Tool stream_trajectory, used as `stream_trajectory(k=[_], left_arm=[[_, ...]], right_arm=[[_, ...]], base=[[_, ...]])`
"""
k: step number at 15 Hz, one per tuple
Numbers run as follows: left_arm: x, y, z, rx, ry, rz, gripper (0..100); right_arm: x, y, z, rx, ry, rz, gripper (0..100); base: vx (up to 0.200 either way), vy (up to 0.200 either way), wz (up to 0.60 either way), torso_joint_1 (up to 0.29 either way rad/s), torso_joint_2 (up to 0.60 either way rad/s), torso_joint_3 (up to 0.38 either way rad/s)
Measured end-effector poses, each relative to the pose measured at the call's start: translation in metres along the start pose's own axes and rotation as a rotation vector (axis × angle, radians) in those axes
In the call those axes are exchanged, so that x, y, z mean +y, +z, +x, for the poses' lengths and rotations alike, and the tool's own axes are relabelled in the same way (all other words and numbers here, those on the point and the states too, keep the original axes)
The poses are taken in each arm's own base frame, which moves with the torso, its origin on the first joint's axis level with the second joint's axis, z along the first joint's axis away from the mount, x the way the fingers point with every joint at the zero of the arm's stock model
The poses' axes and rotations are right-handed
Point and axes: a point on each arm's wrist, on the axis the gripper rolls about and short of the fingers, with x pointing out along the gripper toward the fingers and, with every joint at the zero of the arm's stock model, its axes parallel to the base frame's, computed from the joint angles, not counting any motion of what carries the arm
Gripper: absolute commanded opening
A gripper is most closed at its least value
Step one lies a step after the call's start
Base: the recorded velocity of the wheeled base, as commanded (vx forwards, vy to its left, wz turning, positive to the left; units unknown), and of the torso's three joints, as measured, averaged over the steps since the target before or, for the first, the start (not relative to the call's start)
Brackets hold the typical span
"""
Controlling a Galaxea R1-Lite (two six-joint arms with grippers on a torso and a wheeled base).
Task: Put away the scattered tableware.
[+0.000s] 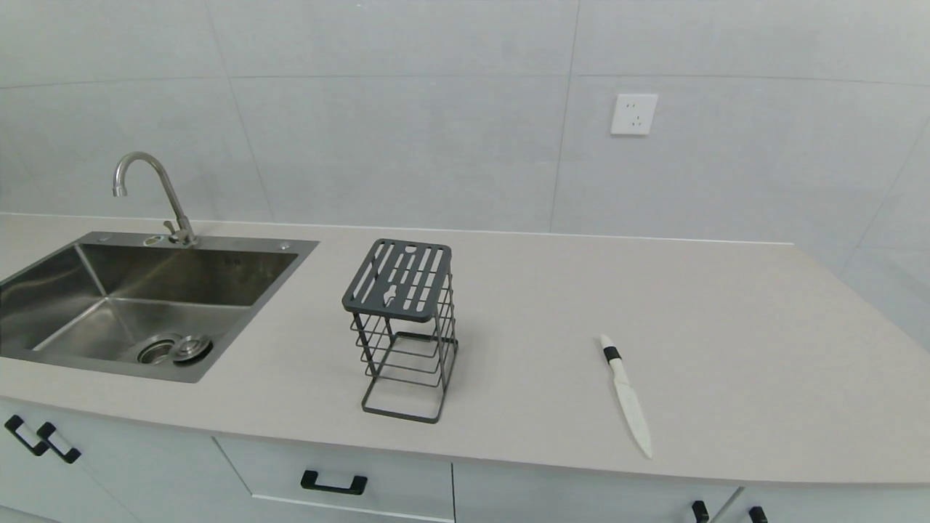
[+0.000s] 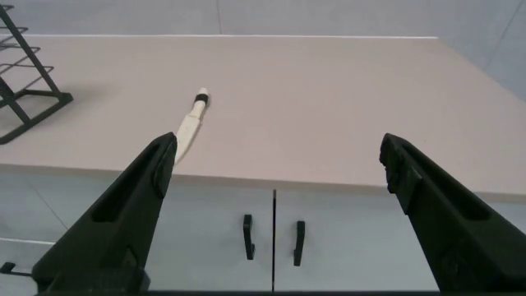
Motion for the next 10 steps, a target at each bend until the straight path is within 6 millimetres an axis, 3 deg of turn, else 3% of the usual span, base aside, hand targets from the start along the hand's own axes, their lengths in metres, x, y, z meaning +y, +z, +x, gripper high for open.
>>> stream_trajectory(k=[4,7,10], left_arm=[[0.0,0.0,0.0,0.0,0.0,0.0,100],[0.0,0.0,0.0,0.0,0.0,0.0,100],[0.0,-0.0001,0.0,0.001,0.0,-0.001,100]], right_arm=[[0.0,0.0002,0.0,-0.001,0.0,0.0,100],[0.0,0.0,0.0,0.0,0.001,0.0,100],[0.0,0.0002,0.0,-0.001,0.0,0.0,100]], base=[[0.0,0.0,0.0,0.047,-0.12,-0.045],[0.0,0.0,-0.6,0.009,0.0,-0.003],[0.0,0.0,0.0,0.0,0.0,0.0]])
